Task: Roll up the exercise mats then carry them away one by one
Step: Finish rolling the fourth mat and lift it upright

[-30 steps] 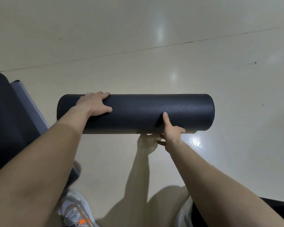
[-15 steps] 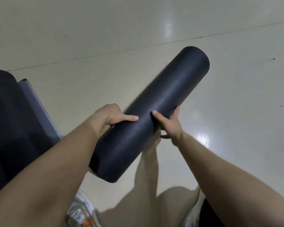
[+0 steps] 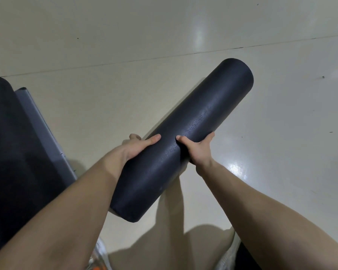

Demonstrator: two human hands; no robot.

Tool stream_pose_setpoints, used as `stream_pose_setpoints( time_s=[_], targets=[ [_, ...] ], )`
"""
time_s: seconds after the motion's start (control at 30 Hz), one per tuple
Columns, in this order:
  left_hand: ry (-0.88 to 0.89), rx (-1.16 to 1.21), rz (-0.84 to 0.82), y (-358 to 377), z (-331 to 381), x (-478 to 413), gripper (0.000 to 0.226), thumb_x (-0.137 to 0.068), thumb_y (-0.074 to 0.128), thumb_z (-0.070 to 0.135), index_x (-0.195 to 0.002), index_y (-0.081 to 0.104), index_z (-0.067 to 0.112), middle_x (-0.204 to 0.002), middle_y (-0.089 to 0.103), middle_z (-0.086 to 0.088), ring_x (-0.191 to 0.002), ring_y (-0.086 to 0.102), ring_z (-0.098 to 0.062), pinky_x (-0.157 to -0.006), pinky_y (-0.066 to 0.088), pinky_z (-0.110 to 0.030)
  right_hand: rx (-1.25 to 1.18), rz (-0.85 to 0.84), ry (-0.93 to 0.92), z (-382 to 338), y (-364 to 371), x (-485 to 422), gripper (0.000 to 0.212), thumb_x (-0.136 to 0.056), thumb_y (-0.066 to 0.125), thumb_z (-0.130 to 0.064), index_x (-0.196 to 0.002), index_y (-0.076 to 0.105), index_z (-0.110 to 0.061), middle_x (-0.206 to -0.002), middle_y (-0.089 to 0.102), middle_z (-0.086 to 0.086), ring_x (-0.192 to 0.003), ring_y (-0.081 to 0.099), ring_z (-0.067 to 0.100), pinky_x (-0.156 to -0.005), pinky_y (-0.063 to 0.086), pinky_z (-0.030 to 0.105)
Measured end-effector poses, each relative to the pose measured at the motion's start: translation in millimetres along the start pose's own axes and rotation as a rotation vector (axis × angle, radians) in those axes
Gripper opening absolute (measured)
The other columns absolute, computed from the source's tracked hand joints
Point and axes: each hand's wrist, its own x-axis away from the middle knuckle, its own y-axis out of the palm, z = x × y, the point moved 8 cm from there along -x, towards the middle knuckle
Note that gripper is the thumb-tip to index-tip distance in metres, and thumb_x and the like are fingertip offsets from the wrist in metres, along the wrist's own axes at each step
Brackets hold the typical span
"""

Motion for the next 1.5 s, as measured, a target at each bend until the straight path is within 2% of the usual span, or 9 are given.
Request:
stream_pose_setpoints(
  time_s=[0.17, 0.27, 0.37, 0.57, 0.67, 0.73, 0.97, 1.17, 1.5],
  targets=[
    [0.036, -0.003, -0.296, 63.5, 6.4, 12.9, 0.127, -0.033, 0.069, 0.098, -0.134, 0.06, 0.022, -0.132, 0.065, 0.001, -0.122, 0.059, -0.024, -0.115, 0.039, -0.042, 0.093, -0.071, -0.2, -40.9, -34.3, 2.0, 0.073, -0.076, 0.088, -0.016, -0.137, 0.049, -0.025, -0.125, 0.07, -0.003, -0.112, 0.071, 0.017, -0.097, 0.059, 0.039],
    [0.044, 0.165, -0.371, 114.6, 3.7, 26.9, 0.124, -0.037, 0.081, 0.088, -0.14, 0.057, 0.022, -0.135, 0.065, 0.006, -0.13, 0.056, -0.018, -0.116, 0.038, -0.041, 0.223, -0.057, -0.205, -36.6, -56.2, 11.3, 0.065, -0.082, 0.082, -0.043, -0.139, 0.052, -0.035, -0.125, 0.071, -0.014, -0.112, 0.071, 0.011, -0.103, 0.055, 0.04],
    [0.068, 0.427, -0.305, 127.4, 9.2, 30.6, 0.131, -0.041, 0.093, 0.071, -0.148, 0.043, 0.015, -0.131, 0.068, 0.006, -0.124, 0.062, -0.014, -0.114, 0.043, -0.041, 0.222, -0.063, -0.069, -7.5, -66.5, 27.1, 0.085, -0.072, 0.079, -0.073, -0.143, 0.046, -0.039, -0.131, 0.067, -0.016, -0.118, 0.068, 0.012, -0.109, 0.051, 0.044],
    [0.133, 0.388, -0.267, 121.6, 30.4, 45.4, 0.075, -0.057, 0.085, 0.071, -0.111, 0.066, 0.024, -0.11, 0.077, 0.005, -0.106, 0.071, -0.014, -0.105, 0.05, -0.038, 0.07, -0.09, -0.051, -1.9, -55.4, 44.3, 0.062, -0.079, 0.09, -0.039, -0.129, 0.055, -0.03, -0.119, 0.074, -0.006, -0.098, 0.075, 0.008, -0.091, 0.061, 0.035],
    [0.154, 0.463, -0.197, 96.9, 31.8, 41.8, 0.088, -0.059, 0.092, 0.058, -0.126, 0.061, 0.01, -0.109, 0.077, -0.005, -0.096, 0.076, -0.02, -0.089, 0.059, -0.035, -0.011, -0.051, -0.069, -7.6, -35.6, 45.5, 0.059, -0.074, 0.093, -0.039, -0.123, 0.06, -0.03, -0.114, 0.076, -0.008, -0.099, 0.076, 0.013, -0.093, 0.061, 0.04],
    [0.204, 0.486, -0.154, 71.5, 44.7, 41.2, 0.071, -0.069, 0.089, 0.049, -0.122, 0.069, 0.006, -0.103, 0.079, -0.008, -0.093, 0.077, -0.021, -0.084, 0.059, -0.032, -0.039, -0.046, -0.092, -25.3, -17.1, 37.1, 0.059, -0.072, 0.093, -0.042, -0.121, 0.061, -0.03, -0.113, 0.076, -0.008, -0.1, 0.076, 0.014, -0.095, 0.061, 0.042],
    [0.303, 0.565, 0.015, -19.3, 105.0, 20.8, 0.077, -0.054, 0.095, 0.053, -0.114, 0.073, 0.012, -0.102, 0.079, -0.006, -0.092, 0.077, -0.022, -0.09, 0.059, -0.038, -0.074, -0.081, -0.178, -103.9, 45.0, -19.5, 0.061, -0.07, 0.093, -0.044, -0.121, 0.064, -0.028, -0.113, 0.077, -0.009, -0.103, 0.076, 0.015, -0.096, 0.06, 0.044],
    [0.225, 0.55, 0.001, -29.0, 140.2, 118.4, 0.044, -0.074, 0.089, 0.037, -0.108, 0.073, 0.013, -0.101, 0.079, -0.004, -0.092, 0.077, -0.018, -0.081, 0.06, -0.03, -0.1, -0.079, -0.081, -164.8, 16.8, 51.9, 0.057, -0.072, 0.093, -0.04, -0.12, 0.065, -0.027, -0.112, 0.078, -0.007, -0.101, 0.076, 0.014, -0.095, 0.06, 0.042],
    [0.105, 0.237, -0.257, 18.2, 235.0, 336.9, 0.071, -0.059, 0.093, 0.046, -0.117, 0.068, 0.013, -0.102, 0.079, -0.002, -0.091, 0.077, -0.018, -0.085, 0.06, -0.035, -0.319, 0.219, 0.09, -263.0, -119.7, 264.7, 0.053, -0.076, 0.092, -0.036, -0.121, 0.064, -0.031, -0.112, 0.078, -0.008, -0.101, 0.077, 0.016, -0.094, 0.061, 0.045]
  ],
)
